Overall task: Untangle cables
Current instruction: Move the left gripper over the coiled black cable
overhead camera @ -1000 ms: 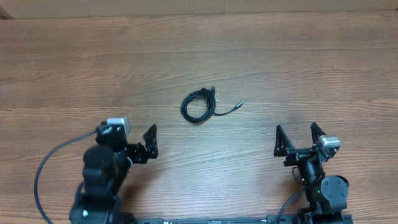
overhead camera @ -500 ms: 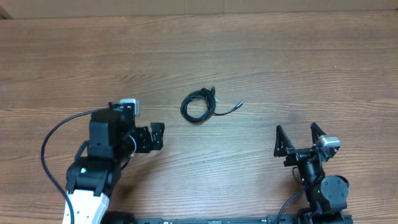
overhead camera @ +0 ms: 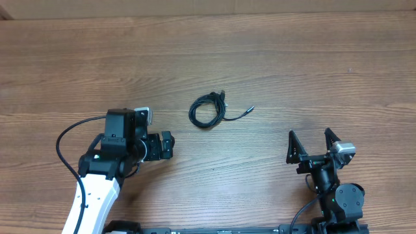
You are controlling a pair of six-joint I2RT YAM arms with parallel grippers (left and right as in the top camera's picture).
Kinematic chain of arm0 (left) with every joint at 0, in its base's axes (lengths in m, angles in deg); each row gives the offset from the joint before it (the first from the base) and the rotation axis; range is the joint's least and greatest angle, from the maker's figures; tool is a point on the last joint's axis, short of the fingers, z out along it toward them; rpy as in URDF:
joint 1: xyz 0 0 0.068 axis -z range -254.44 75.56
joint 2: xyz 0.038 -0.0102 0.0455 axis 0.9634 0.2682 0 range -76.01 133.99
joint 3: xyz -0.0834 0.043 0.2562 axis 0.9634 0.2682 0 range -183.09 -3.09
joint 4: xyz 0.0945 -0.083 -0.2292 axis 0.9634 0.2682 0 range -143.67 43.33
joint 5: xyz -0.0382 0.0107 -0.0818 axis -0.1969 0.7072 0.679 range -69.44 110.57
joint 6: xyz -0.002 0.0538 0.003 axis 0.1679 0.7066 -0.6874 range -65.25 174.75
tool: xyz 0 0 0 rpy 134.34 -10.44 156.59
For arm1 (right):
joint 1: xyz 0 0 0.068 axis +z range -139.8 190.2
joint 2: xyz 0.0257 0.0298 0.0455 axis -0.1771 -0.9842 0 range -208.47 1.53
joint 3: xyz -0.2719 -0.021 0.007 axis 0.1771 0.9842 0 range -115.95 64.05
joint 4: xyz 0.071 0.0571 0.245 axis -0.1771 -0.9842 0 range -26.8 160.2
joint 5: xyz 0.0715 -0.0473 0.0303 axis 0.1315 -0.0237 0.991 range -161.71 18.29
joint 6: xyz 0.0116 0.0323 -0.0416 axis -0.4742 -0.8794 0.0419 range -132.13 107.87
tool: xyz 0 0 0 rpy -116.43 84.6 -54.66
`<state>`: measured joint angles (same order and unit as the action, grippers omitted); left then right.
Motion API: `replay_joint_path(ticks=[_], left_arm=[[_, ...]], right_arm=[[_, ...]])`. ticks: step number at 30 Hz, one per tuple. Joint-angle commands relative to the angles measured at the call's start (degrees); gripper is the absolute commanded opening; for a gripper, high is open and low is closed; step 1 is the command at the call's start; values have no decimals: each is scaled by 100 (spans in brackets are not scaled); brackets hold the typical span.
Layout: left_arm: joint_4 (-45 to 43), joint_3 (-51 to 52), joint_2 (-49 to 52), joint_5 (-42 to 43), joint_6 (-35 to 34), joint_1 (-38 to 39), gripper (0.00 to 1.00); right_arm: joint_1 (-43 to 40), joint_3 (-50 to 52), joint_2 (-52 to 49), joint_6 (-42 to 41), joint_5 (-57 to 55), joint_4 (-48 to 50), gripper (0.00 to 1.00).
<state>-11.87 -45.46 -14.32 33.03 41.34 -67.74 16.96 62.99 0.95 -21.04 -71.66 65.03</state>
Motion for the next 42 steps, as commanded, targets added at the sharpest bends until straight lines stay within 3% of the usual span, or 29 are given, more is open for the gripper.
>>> replay_joint_path(ticks=[1,9,22,28,35,42], left_arm=[[-9,-136,2,116,-37,-31,100],[120,-586,2,264,15,-31,100],[1200,-2387,2,295,634,-28,99],[844,-2616,2,1399,1513,256,100],[780,-2616,140,205,1556,1137,100],[1043,-2616,404,221,1556,1401,99]], right_arm=[[-20,61,42,44,22,33,100],[-20,61,42,42,22,33,100],[-20,61,42,44,22,33,100],[-20,61,42,44,22,33,100],[-20,61,42,44,22,33,100],[-20,61,42,44,22,33,100]])
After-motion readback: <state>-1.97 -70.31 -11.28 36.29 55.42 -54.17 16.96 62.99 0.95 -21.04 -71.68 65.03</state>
